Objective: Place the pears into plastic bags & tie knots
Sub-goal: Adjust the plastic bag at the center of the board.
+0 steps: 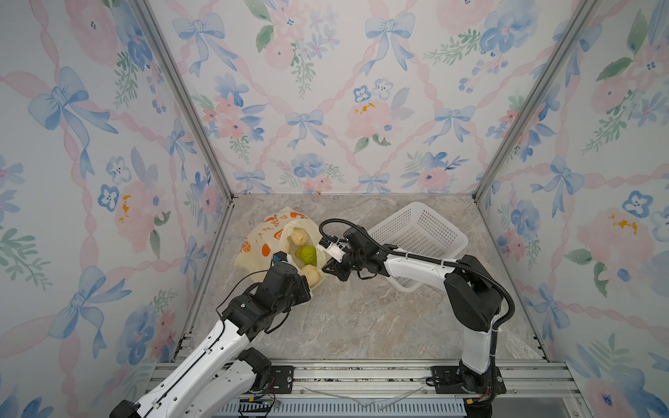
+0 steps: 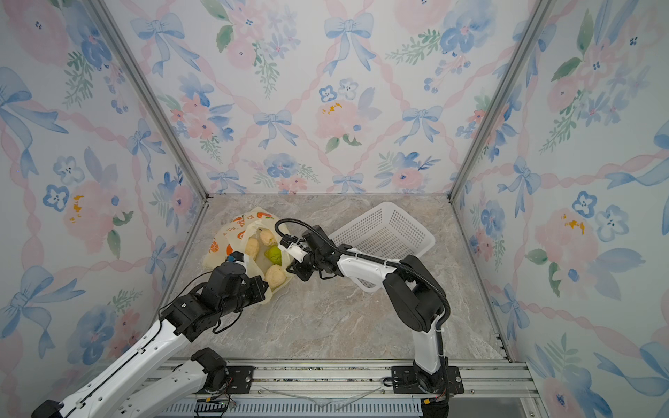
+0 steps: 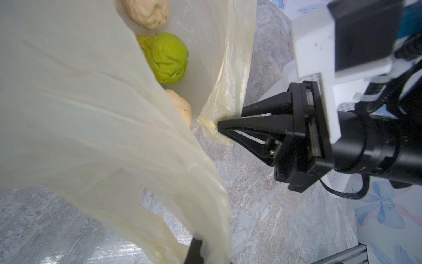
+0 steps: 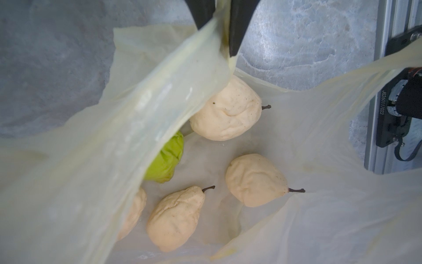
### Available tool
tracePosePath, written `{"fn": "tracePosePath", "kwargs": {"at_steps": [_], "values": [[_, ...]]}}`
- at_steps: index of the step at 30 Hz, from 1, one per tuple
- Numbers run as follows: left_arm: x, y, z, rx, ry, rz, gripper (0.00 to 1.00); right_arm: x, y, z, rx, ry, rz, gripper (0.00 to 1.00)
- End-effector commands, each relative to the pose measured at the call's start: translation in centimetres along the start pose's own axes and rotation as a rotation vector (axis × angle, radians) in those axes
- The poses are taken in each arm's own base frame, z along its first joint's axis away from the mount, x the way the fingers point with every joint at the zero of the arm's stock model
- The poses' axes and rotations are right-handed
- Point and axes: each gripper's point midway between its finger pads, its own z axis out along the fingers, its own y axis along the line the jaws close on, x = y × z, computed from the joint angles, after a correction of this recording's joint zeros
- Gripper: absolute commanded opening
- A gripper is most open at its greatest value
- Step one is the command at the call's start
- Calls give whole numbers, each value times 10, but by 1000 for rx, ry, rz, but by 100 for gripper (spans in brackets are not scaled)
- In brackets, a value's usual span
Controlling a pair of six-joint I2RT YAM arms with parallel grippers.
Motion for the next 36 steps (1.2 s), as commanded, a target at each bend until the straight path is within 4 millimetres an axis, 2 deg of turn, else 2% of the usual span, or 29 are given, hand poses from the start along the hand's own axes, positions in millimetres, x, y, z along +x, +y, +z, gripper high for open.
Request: {"fn": "tracePosePath", "kwargs": {"at_steps": [1,4,7,12,13,14,19,22,26,29,30,33,36], "values": [[-17,-13,-17,35,-43,11,0,-19,1,-12,-39,-34,47,0],[-36,-20,-29,40,-95,28,0,-43,-4,-41,-30,-111,133,0],[-66,-28,-49,39,-177,43,0,-68,-10,-74,-4,-168,220,0],[-136,-53,-97,53,-361,69,0,-109,-7,-141,47,-268,302,0],[-149,-59,-106,56,-392,84,0,-111,-8,-147,53,-270,321,0],[-163,-66,-116,59,-424,104,0,-123,-1,-169,57,-304,320,0],[-215,-100,-151,80,-537,199,0,-146,15,-235,106,-391,341,0],[-239,-112,-162,81,-575,231,0,-151,22,-268,135,-424,366,0],[-257,-106,-152,48,-558,254,0,-148,37,-296,116,-452,432,0],[-270,-93,-132,49,-494,243,0,-147,48,-314,96,-475,481,0],[-273,-91,-119,67,-451,243,0,-144,46,-317,103,-476,506,0],[-267,-92,-81,136,-321,259,0,-127,34,-313,144,-449,558,0],[-246,-94,-39,218,-174,284,0,-109,17,-294,174,-406,619,0]]}}
